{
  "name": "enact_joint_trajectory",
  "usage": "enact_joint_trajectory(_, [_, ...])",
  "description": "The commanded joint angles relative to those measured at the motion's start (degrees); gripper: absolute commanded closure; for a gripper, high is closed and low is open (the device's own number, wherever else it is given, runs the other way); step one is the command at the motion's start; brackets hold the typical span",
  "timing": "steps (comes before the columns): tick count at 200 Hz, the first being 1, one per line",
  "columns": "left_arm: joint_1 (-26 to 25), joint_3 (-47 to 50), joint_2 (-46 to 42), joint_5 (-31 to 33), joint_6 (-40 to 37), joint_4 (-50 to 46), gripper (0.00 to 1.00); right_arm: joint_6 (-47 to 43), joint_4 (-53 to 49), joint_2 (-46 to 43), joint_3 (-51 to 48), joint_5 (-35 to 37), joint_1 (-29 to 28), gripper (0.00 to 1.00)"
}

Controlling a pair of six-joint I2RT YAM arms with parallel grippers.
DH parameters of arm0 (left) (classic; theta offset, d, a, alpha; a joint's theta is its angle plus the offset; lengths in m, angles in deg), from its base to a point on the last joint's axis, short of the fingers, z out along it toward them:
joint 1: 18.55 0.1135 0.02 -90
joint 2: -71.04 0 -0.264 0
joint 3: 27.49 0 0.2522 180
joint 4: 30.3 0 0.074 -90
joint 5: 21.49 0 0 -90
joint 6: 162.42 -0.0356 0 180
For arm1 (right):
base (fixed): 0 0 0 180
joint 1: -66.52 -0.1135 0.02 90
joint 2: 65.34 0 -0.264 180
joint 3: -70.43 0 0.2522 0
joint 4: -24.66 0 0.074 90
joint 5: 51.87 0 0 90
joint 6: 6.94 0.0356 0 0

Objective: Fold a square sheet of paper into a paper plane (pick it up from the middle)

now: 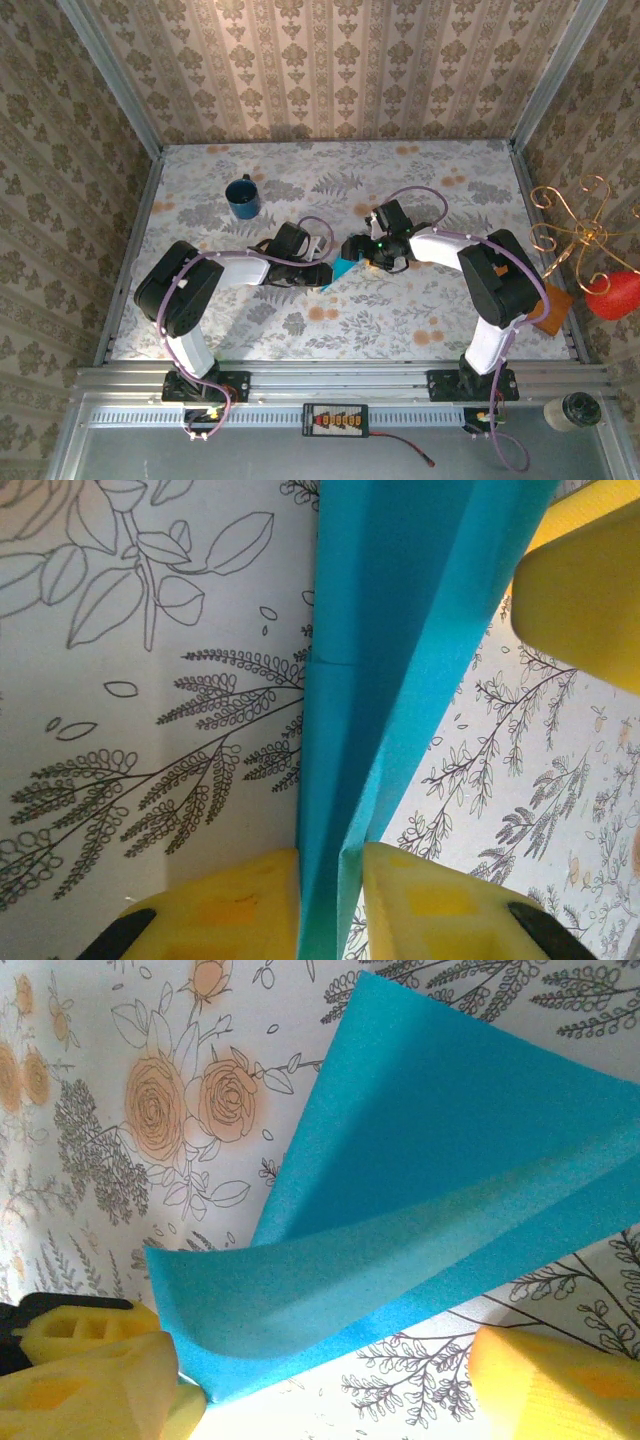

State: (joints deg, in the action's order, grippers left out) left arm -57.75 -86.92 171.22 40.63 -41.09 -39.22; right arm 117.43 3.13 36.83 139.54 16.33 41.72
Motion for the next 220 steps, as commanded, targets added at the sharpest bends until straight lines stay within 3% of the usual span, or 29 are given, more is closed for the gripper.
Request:
enact_joint_trajectory(1, [-0.75,-0.29,3.62,-0.6,-0.12,-1.88,0.77,-2.7,-6.32,2.05,-0.83,5.4,-0.33,0.24])
enact_joint_trajectory(77, [-0.7,-0.09,1.02,-1.04,0.57,-1.87,0.76,-0.71,-12.27,8.23,3.53,11.67,-1.46,0.33])
enact_joint_trajectory(151, [-0.56,1.67,-5.86,0.8,0.57,-4.82,0.62,-0.44,-13.16,9.98,3.97,12.48,-1.53,0.33])
enact_joint_trajectory(220, [-0.27,4.22,-6.74,0.76,1.54,-4.6,0.69,0.0,-12.88,10.77,4.07,12.31,-1.48,0.34])
